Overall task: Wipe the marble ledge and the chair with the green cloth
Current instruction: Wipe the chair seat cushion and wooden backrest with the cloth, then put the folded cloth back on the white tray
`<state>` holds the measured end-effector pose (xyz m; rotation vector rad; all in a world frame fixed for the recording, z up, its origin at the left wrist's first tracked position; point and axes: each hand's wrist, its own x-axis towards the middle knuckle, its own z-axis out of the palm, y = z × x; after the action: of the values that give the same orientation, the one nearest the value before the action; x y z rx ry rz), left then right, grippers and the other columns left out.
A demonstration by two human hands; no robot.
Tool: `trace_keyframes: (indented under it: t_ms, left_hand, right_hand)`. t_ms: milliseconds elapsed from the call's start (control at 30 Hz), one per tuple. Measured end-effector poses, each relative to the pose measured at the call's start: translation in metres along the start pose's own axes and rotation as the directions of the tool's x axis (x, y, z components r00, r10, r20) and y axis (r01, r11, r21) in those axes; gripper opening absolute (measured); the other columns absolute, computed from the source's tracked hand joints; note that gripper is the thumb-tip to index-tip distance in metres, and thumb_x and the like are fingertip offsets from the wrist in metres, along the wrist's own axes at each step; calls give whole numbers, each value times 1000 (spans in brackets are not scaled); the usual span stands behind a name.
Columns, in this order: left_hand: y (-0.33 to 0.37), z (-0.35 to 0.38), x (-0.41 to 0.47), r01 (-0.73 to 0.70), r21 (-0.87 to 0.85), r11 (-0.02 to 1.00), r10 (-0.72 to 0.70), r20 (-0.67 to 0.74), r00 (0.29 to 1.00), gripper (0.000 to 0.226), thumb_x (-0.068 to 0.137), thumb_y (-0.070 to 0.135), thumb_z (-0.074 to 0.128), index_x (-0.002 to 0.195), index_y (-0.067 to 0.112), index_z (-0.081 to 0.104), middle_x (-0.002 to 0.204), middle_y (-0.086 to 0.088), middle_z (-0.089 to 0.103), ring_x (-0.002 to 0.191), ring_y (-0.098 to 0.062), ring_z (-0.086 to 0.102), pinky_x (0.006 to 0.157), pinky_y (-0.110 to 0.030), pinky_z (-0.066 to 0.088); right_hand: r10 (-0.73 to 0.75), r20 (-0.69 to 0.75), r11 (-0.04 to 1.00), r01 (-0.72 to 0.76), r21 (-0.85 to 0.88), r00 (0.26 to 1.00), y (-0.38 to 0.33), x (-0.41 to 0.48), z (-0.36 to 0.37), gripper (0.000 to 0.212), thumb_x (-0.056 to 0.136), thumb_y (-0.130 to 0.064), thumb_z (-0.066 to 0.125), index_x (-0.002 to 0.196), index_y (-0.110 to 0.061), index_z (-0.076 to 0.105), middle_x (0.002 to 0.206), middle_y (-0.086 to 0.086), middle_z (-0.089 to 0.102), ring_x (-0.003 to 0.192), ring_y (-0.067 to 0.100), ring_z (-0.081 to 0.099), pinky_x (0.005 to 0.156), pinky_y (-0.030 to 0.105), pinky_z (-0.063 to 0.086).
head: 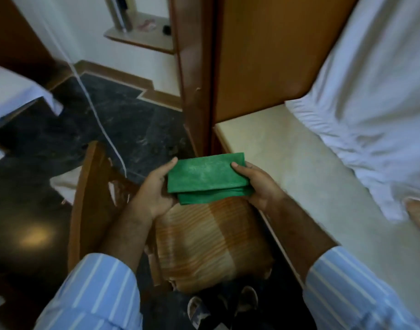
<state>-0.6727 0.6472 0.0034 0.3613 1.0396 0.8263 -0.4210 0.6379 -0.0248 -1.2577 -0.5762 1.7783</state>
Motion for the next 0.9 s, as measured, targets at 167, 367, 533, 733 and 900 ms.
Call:
trace_keyframes:
  t_ms: [167,367,533,733,900]
  left_hand:
    - [-39,63,5,115,161,980,-129,78,989,44,96,36,57,134,14,61,130,-15,67,119,-33,63,104,-57,44]
    - [-81,153,2,-20,302,953,-19,125,992,34,99,26,58,130,11,61,121,-16,70,99,-29,72,73,-42,60]
    - [-134,234,-27,-142,456,878,20,262,965,26,100,26,58,120,11,64,101,-10,73,76,-19,75,55,-30,59]
    - [-222,327,-70,-139,526,839,-120,429,895,12,98,16,60,107,12,67,93,-6,71,73,-12,70,57,-24,58]
    - [-320,397,-113,-120,573,811,-269,547,793,23,99,2,52,119,7,62,98,-9,70,81,-17,67,62,-25,58]
  right_hand:
    - [-40,-100,997,46,66,994,-23,-63,-60,35,102,-22,66,135,-12,68,122,12,77,103,26,76,83,37,65]
    - [-91,-203,993,104,50,975,-45,-140,-133,38,94,7,67,131,-4,67,109,9,82,92,21,81,76,28,65]
    - [-131,-318,982,168,90,939,-49,-221,-202,30,97,10,61,121,-4,70,106,8,83,89,18,82,73,25,65]
    - [-169,-473,969,234,82,865,-38,-345,-290,31,99,5,63,128,-3,68,120,11,76,101,19,74,83,24,64]
    - [-182,-612,955,286,76,770,-13,-466,-365,42,102,7,56,144,3,58,137,20,67,119,30,66,111,40,52]
